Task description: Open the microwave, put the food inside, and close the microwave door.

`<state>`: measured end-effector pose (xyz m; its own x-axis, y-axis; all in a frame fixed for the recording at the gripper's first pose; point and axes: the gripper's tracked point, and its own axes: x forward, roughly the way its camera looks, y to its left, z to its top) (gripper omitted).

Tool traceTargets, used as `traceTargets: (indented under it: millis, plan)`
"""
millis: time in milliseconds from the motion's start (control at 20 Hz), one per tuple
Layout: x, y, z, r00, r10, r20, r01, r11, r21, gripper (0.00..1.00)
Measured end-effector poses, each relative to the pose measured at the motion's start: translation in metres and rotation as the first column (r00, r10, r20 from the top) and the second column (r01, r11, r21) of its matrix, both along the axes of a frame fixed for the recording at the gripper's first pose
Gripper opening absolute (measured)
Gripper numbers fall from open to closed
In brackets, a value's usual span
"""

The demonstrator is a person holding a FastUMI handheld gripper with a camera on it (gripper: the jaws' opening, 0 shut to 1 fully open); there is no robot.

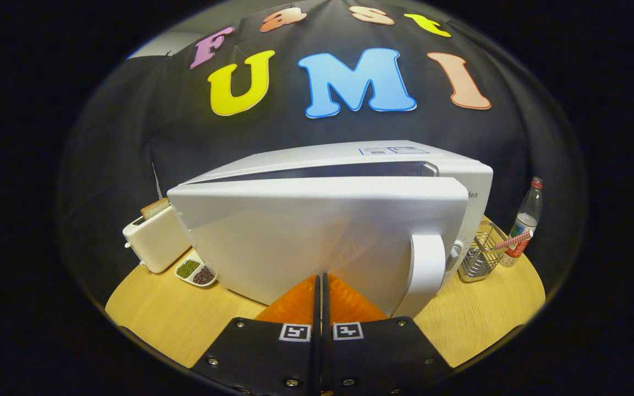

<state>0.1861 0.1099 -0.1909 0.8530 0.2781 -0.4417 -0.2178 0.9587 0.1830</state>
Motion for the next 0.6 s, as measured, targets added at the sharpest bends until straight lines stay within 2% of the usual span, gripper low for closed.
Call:
traceTargets:
  millis: [300,400,600]
  plan:
    - [0.024,-0.009,-0.002,0.999,-0.044,0.004,0.044,0.999,0.014,0.0]
    - [0.027,-0.008,-0.006,0.999,-0.039,-0.006,0.039,0.999,0.024,0.0]
    - [0.029,-0.008,-0.006,0.999,-0.026,0.026,0.026,0.999,-0.03,0.0]
